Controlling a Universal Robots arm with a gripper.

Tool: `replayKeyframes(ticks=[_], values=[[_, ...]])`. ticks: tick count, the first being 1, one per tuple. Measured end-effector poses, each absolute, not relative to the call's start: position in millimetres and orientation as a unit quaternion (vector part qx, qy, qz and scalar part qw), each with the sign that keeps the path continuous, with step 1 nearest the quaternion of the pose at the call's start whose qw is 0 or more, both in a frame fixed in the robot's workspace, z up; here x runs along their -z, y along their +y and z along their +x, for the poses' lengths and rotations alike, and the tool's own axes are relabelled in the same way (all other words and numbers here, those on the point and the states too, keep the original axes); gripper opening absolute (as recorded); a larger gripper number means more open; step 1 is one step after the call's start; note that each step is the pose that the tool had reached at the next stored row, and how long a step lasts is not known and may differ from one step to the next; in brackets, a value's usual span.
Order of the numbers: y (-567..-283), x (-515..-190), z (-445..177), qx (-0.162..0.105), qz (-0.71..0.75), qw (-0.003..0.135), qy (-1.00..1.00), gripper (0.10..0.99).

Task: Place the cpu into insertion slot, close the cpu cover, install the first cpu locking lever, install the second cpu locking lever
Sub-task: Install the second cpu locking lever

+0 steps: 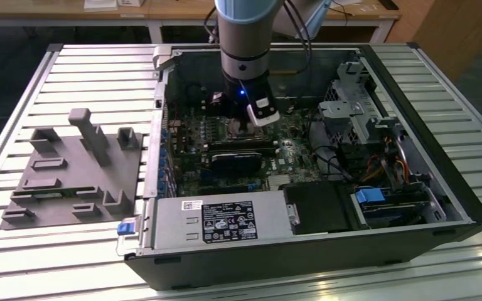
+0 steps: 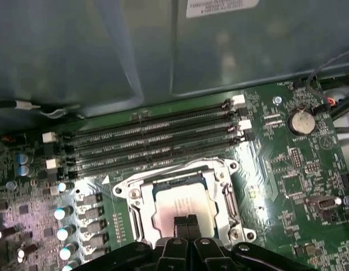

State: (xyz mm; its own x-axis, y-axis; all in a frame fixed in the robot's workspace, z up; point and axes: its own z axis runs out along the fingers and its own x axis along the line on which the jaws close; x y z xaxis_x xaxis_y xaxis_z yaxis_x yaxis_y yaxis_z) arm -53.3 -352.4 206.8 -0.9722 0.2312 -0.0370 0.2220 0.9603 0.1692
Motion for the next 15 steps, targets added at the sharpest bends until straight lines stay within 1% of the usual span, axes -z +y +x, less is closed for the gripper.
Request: replayKeyframes(ticks=[8,15], values=[[-349.9,-222.3,-53.3,-0.082,0.114,0.028,0.990,0.106],[-349.9,-223.7,-53.3,-0.082,0.114,0.029,0.990,0.106]])
